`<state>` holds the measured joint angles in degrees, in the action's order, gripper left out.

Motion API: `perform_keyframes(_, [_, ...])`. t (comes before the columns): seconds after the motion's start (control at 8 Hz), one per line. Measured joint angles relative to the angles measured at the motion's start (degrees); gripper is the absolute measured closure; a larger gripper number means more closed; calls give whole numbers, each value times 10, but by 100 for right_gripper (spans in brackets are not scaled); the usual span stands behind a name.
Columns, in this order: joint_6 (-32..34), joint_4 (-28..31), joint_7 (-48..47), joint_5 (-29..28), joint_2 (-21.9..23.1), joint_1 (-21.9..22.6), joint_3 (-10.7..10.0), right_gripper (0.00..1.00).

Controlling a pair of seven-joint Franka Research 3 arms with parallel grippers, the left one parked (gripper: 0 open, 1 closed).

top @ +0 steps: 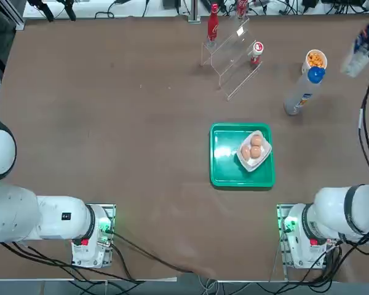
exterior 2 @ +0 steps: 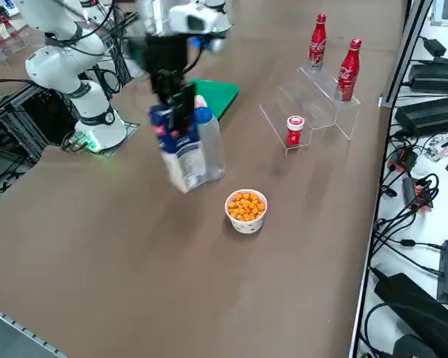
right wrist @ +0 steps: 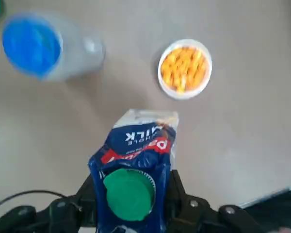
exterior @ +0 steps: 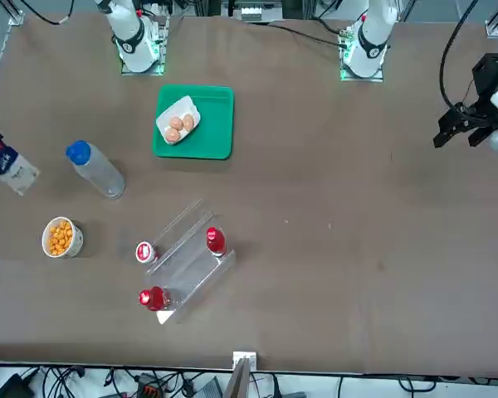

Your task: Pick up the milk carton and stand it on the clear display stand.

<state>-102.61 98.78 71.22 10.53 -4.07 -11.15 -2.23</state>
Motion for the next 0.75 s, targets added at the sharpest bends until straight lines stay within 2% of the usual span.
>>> perform_keyframes(0.38, [13,-86,-72,-119,-61,26,0,39])
perform_keyframes(0.75, [14,-149,-168,-154,-114,72,0,39])
